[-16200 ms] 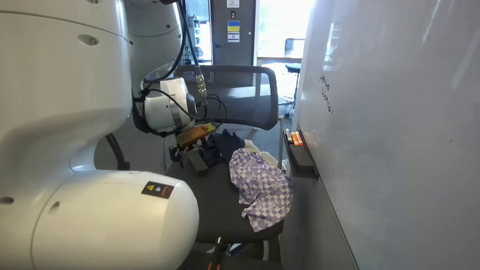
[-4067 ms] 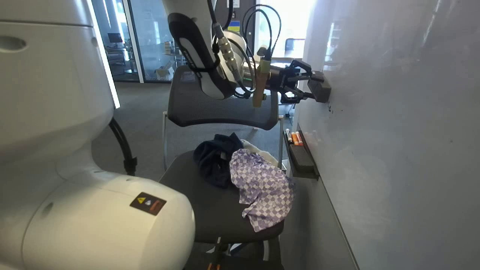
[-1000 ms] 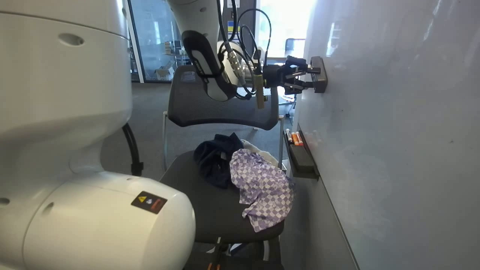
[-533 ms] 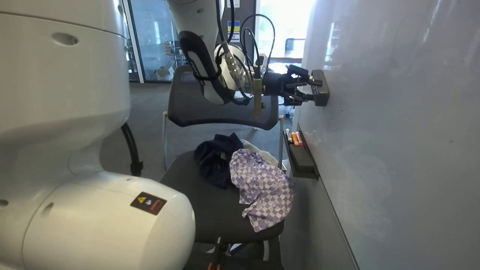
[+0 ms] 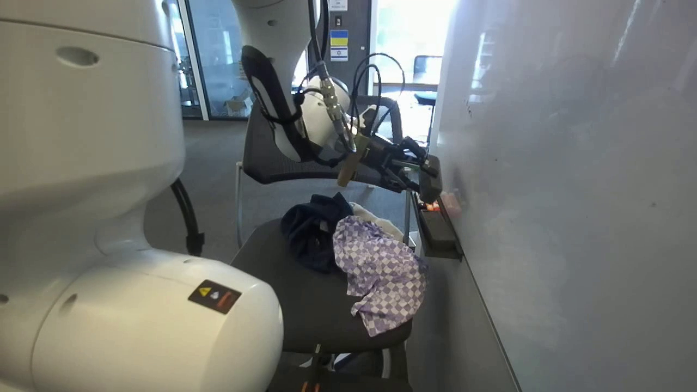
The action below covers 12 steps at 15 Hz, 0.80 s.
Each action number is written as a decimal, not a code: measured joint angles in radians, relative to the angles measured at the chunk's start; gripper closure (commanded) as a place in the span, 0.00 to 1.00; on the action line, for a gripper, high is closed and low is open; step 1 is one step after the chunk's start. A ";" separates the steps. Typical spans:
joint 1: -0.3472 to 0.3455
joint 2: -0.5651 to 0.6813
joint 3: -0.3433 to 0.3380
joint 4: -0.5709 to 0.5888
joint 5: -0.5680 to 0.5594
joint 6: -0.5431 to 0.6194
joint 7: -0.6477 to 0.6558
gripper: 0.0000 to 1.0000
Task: Use the duster to erase the markings on the board
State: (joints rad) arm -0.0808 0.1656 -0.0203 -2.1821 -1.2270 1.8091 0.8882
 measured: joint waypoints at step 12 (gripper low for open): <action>0.150 -0.248 0.102 -0.108 0.635 0.113 -0.513 0.71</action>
State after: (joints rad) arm 0.0690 -0.0824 0.0819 -2.2902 -0.5915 1.9221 0.3748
